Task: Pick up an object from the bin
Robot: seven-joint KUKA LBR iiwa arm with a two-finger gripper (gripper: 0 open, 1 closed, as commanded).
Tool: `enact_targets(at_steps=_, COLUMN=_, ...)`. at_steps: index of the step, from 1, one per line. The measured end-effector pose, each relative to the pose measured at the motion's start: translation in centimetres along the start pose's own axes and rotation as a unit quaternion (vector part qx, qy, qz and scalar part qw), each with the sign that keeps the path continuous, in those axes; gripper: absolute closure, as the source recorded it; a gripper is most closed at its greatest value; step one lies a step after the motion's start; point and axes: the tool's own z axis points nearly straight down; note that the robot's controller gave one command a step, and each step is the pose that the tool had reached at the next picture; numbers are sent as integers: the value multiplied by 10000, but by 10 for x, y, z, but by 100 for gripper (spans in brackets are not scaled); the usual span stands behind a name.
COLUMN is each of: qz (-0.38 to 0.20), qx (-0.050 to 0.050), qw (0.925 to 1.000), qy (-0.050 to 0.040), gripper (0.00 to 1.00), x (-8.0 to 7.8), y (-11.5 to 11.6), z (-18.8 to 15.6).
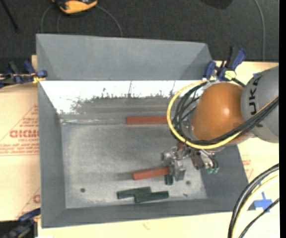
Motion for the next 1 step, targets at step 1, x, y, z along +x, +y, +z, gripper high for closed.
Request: enact_targets(at_steps=1, qz=-722, qx=2, qw=9974, qy=-1, gripper=100, x=2, y=-17, z=-152)
